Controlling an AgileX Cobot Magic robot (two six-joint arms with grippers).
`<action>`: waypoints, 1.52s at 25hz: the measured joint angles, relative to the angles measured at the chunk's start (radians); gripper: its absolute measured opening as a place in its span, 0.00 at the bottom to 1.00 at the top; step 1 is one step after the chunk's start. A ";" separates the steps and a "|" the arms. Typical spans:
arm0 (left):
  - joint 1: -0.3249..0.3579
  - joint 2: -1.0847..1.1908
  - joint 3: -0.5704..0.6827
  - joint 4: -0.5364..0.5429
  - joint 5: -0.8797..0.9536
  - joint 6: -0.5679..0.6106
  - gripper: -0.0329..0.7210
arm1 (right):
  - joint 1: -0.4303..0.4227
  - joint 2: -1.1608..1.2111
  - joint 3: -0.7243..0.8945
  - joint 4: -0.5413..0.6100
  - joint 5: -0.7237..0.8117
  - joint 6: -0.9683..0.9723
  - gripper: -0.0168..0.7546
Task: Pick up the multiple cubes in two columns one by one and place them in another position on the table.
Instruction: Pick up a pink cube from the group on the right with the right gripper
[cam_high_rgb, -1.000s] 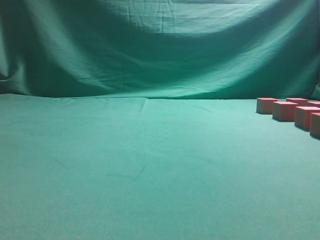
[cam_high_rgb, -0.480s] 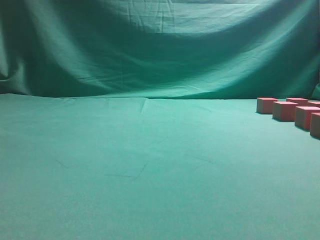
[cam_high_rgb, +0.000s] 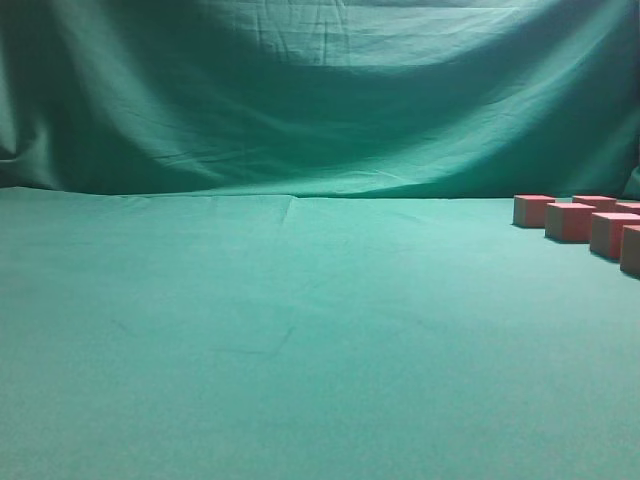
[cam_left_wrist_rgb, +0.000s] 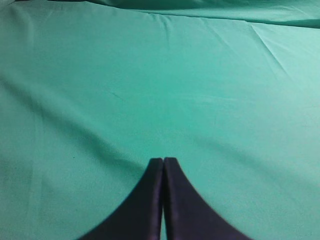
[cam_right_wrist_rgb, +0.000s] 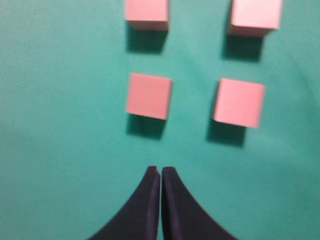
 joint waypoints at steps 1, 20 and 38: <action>0.000 0.000 0.000 0.000 0.000 0.000 0.04 | 0.000 0.000 0.000 0.000 0.000 0.000 0.02; 0.000 0.000 0.000 0.000 0.000 0.000 0.04 | 0.119 0.228 -0.005 -0.123 -0.241 0.110 0.64; 0.000 0.000 0.000 0.000 0.000 0.000 0.04 | 0.119 0.387 -0.007 -0.120 -0.362 0.109 0.46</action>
